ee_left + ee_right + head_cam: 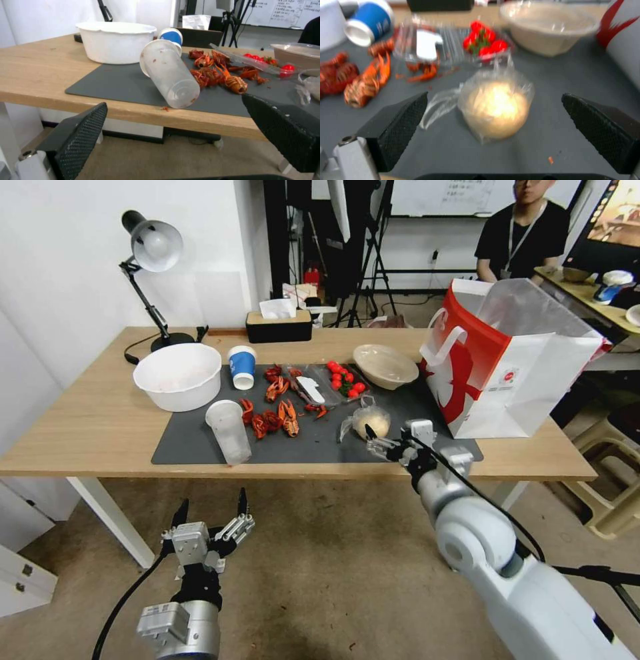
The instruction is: Pick up the trash from the table and place it into the takeout bag.
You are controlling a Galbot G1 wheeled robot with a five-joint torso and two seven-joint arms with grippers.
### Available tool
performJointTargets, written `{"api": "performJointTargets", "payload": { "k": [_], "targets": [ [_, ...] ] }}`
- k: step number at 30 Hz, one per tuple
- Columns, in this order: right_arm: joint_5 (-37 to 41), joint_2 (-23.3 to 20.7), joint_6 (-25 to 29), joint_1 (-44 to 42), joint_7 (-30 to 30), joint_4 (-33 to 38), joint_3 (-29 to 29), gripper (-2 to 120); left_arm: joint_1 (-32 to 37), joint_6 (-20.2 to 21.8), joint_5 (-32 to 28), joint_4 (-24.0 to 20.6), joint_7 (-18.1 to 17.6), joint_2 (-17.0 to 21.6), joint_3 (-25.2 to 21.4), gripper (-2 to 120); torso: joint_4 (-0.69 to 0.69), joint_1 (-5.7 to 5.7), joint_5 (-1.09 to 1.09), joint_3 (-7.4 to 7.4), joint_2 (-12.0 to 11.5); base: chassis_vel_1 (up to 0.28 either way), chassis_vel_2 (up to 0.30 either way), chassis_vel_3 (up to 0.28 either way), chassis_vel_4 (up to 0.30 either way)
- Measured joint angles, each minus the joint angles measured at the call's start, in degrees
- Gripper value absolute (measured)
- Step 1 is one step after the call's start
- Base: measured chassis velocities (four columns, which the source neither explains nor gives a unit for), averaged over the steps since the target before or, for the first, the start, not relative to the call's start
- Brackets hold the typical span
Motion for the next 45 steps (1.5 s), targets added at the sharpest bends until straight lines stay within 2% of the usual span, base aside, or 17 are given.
{"api": "performJointTargets", "payload": {
  "k": [6, 9, 11, 16, 25, 34, 38, 40, 42, 45],
  "targets": [
    [4.12, 0.11, -5.64, 4.09, 2.72, -0.94, -1.61, 100, 0.17, -0.15, 0.23, -0.03, -0.08, -0.3, -0.07, 100, 0.0, 0.0, 0.0, 0.0, 0.0, 0.0, 0.0, 0.0, 0.0],
    [4.12, 0.11, -5.64, 4.09, 2.72, -0.94, -1.61, 100, 0.17, -0.15, 0.23, -0.03, -0.08, -0.3, -0.07, 100, 0.0, 0.0, 0.0, 0.0, 0.0, 0.0, 0.0, 0.0, 0.0],
    [6.63, 0.24, -9.12, 6.71, 3.92, -2.06, -2.45, 100, 0.3, -0.2, 0.49, -0.02, -0.17, -0.45, -0.06, 100, 0.0, 0.0, -0.01, 0.0, 0.0, 0.0, 0.0, 0.0, 0.0],
    [8.42, 0.58, -11.48, 10.94, 5.42, -4.44, -4.34, 100, 0.61, -0.21, 0.71, -0.21, -0.27, -0.49, -0.14, 100, 0.01, 0.0, 0.0, 0.0, 0.0, 0.0, 0.0, 0.0, 0.0],
    [7.61, 2.1, -12.85, 14.59, 5.72, -10.17, -5.73, 100, 0.69, -0.34, 0.69, -0.18, -0.43, -0.45, -0.28, 100, 0.0, 0.0, 0.0, -0.01, 0.0, 0.0, 0.0, 0.0, 0.0],
    [6.96, 2.58, -12.73, 15.08, 2.59, -13.65, -5.22, 100, 0.08, -0.34, 0.37, 0.59, -0.51, -0.4, -0.37, 100, 0.0, 0.01, 0.0, -0.01, 0.0, 0.0, 0.0, 0.0, 0.0],
    [7.08, 3.26, -12.51, 15.36, 1.97, -14.59, -5.21, 92, 0.06, -0.32, 0.46, 0.66, -0.56, -0.44, -0.37, 100, 0.0, 0.0, 0.0, -0.01, 0.0, 0.0, 0.0, 0.0, 0.0],
    [7.56, 3.67, -12.53, 15.49, 1.71, -15.09, -5.21, 81, 0.07, -0.31, 0.48, 0.67, -0.62, -0.44, -0.37, 100, 0.0, 0.0, 0.0, -0.01, 0.01, 0.0, 0.0, 0.0, 0.0],
    [7.7, 3.79, -12.55, 15.49, 1.67, -15.26, -5.21, 78, 0.12, -0.32, 0.5, 0.66, -0.69, -0.44, -0.37, 100, 0.0, 0.0, 0.0, -0.01, 0.01, 0.0, 0.0, 0.0, 0.0],
    [8.07, 3.85, -12.56, 14.95, 1.67, -15.08, -5.13, 62, 0.43, -0.67, 0.66, 0.62, -0.98, -0.54, -0.31, 100, 0.0, 0.0, 0.0, -0.01, 0.01, 0.0, 0.0, 0.0, 0.0]
  ]
}}
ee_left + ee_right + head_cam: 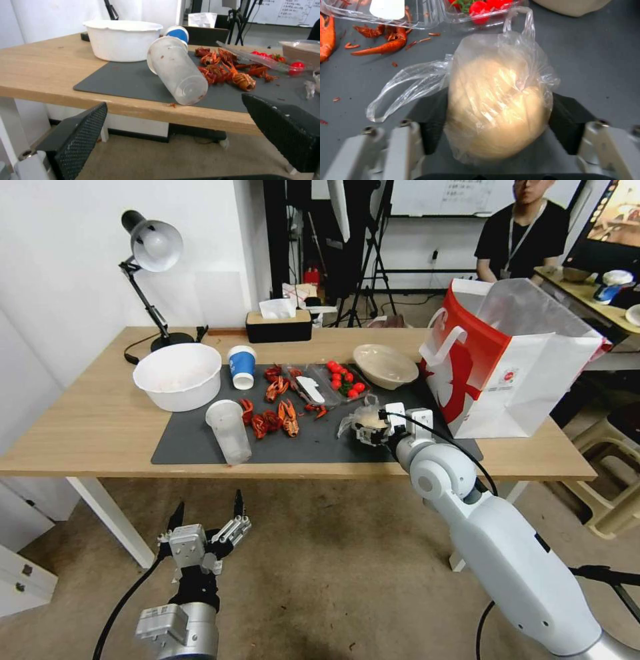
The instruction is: Pick up the trash from the table and place it into the takeout bag.
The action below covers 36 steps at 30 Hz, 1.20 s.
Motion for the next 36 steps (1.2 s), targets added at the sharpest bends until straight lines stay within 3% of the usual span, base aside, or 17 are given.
{"api": "performJointTargets", "payload": {
  "k": [17, 29, 36],
  "targets": [
    [2.27, -2.65, 0.17, -1.44, -0.16, 3.2, 1.91, 8, 0.13, -0.32, 0.54, -0.31, -0.35, -0.16, 0.13, 100, 0.0, 0.0, 0.0, 0.0, 0.0, 0.0, 0.0, 0.0, 0.0],
    [3.23, -7.22, 1.02, 0.22, -1.79, 8.96, 6.68, 7, 0.12, -0.33, 0.68, -0.48, -0.36, -0.12, 0.16, 100, 0.0, 0.0, 0.01, 0.0, 0.0, 0.0, 0.0, 0.0, 0.0],
    [-2.91, -12.05, 10.52, 6.06, -8.4, 9.84, 13.55, 7, 0.18, -0.43, 0.77, -0.67, -0.36, -0.2, 0.15, 100, 0.0, 0.0, -0.01, 0.0, 0.0, 0.0, 0.0, 0.0, 0.0]
  ]
}}
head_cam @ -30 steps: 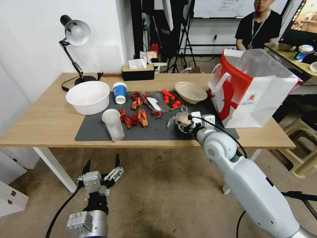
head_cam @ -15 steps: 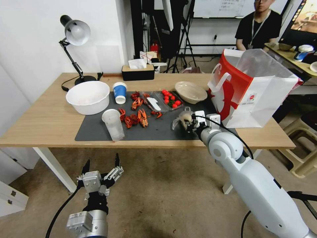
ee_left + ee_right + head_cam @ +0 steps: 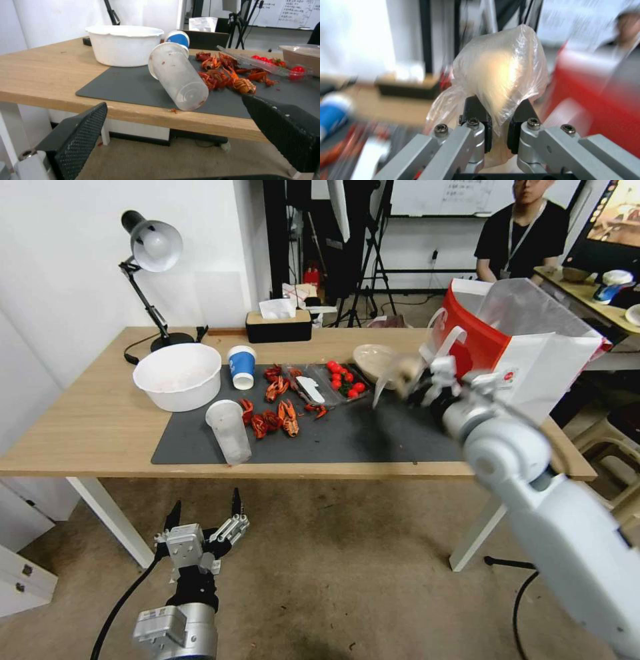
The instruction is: Pick up the trash from the table and place it into the takeout bag.
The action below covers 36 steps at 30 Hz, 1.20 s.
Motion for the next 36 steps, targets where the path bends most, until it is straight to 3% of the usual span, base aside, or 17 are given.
{"api": "performJointTargets", "payload": {
  "k": [8, 11, 14, 30, 33, 35, 36],
  "targets": [
    [5.2, -3.87, 0.96, 6.3, 1.46, -2.83, 4.78, 7, 0.19, -0.19, 0.23, -0.24, 0.01, -0.16, 0.06, 100, 0.0, 0.0, 0.0, 0.0, 0.0, 0.0, 0.0, 0.0, 0.0],
    [6.29, -5.11, -1.13, 7.44, 2.03, -4.04, 5.75, 7, 0.26, -0.22, 0.25, -0.3, 0.01, -0.2, 0.07, 100, 0.01, 0.0, 0.03, 0.0, 0.0, 0.0, 0.0, 0.0, 0.0],
    [7.81, -7.47, -7.31, 8.54, 2.22, -6.12, 7.22, 7, 0.31, -0.44, 0.39, -0.31, 0.02, -0.22, 0.09, 100, -0.01, 0.0, 0.01, 0.0, -0.01, 0.0, 0.0, 0.0, 0.0],
    [11.95, -8.55, -10.78, 8.87, 6.87, -8.41, 6.8, 6, 0.23, -0.6, 0.83, -0.04, 0.17, -0.45, 0.29, 100, 0.0, 0.0, 0.01, 0.0, 0.0, 0.0, 0.0, 0.0, 0.0],
    [12.1, -8.41, -10.79, 9.1, 7.22, -9.74, 6.17, 10, 0.14, -0.6, 0.89, 0.06, 0.2, -0.52, 0.41, 100, 0.0, 0.0, 0.01, 0.0, -0.01, 0.0, 0.0, 0.0, 0.0],
    [13.57, -8.18, -10.81, 9.13, 8.42, -11.48, 5.43, 24, 0.17, -0.88, 0.94, 0.11, 0.27, -0.44, 0.38, 100, 0.01, 0.0, 0.01, 0.0, -0.01, 0.0, 0.0, 0.0, 0.0],
    [13.57, -8.18, -10.81, 9.13, 8.42, -11.48, 5.43, 24, 0.17, -0.88, 0.94, 0.11, 0.27, -0.44, 0.38, 100, 0.01, 0.0, 0.01, 0.0, -0.01, 0.0, 0.0, 0.0, 0.0]
  ]
}}
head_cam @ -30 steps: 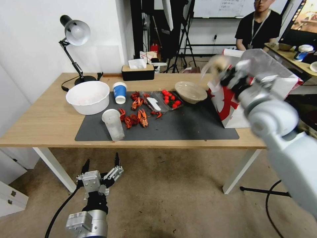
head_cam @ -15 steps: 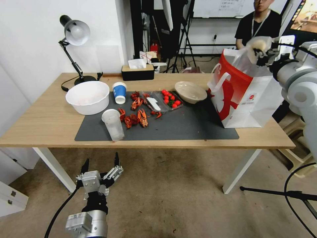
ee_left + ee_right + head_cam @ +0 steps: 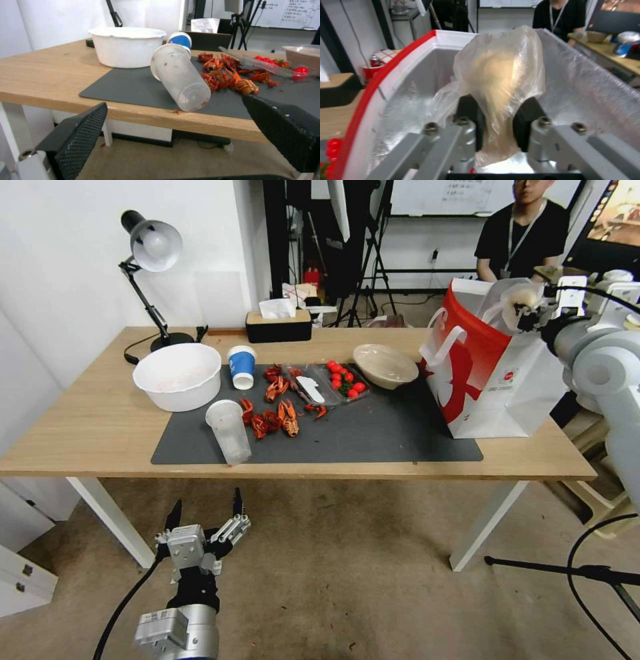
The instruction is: Pick up the trash from the table and place it into the takeout bag.
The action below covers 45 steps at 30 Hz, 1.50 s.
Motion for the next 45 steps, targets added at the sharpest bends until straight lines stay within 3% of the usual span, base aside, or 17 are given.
{"api": "performJointTargets", "payload": {
  "k": [7, 14, 18, 28, 36, 40, 44, 45],
  "targets": [
    [5.49, 0.06, -0.01, -0.16, 1.52, -0.34, -0.2, 53, -0.07, 0.29, -0.04, -0.04, -1.03, -0.12, -0.09, 100, -0.01, 0.0, -0.01, 0.0, 0.0, 0.0, 0.0, 0.0, 0.0],
    [5.82, -0.38, 0.03, 0.19, 1.84, -0.47, -0.35, 74, 0.0, 0.02, -0.2, -0.3, -1.66, 0.06, -0.13, 100, 0.0, 0.0, -0.01, 0.0, 0.0, 0.0, 0.0, 0.0, 0.0],
    [5.71, -0.76, 0.07, 0.18, 1.67, -0.32, -0.33, 94, -0.21, -0.23, -0.3, -0.45, -2.37, -0.09, 0.1, 100, 0.0, 0.0, -0.01, 0.0, 0.01, 0.0, 0.0, 0.0, 0.0],
    [6.03, -0.56, 0.19, -0.3, 1.7, 0.79, 0.14, 100, -0.03, -0.53, -0.3, -0.63, -2.2, -0.28, 0.13, 100, -0.01, 0.0, 0.0, 0.0, 0.01, 0.0, 0.0, 0.0, 0.0],
    [6.87, 0.12, 2.42, -1.81, 1.0, 6.58, 1.75, 100, -0.31, -1.04, -1.05, -0.53, -2.0, 0.35, -0.6, 100, 0.0, 0.0, -0.01, 0.0, 0.01, 0.0, 0.0, 0.0, 0.0],
    [3.91, -0.06, 7.01, -4.07, -1.8, 9.25, 2.07, 100, -0.57, -1.04, -1.19, -0.53, -1.54, 0.27, -0.63, 100, -0.01, 0.0, -0.02, -0.01, 0.01, 0.0, 0.0, 0.0, 0.0],
    [-4.84, -0.74, 19.84, -10.34, -12.77, 11.19, 2.71, 100, -0.77, -1.1, -1.28, -0.1, -1.25, 0.06, -0.49, 100, -0.01, 0.0, 0.0, -0.01, 0.01, 0.0, 0.0, 0.0, 0.0],
    [-4.84, -0.74, 19.84, -10.34, -12.77, 11.19, 2.71, 100, -0.77, -1.1, -1.28, -0.1, -1.25, 0.06, -0.49, 100, -0.01, 0.0, 0.0, -0.01, 0.01, 0.0, 0.0, 0.0, 0.0]
  ]
}}
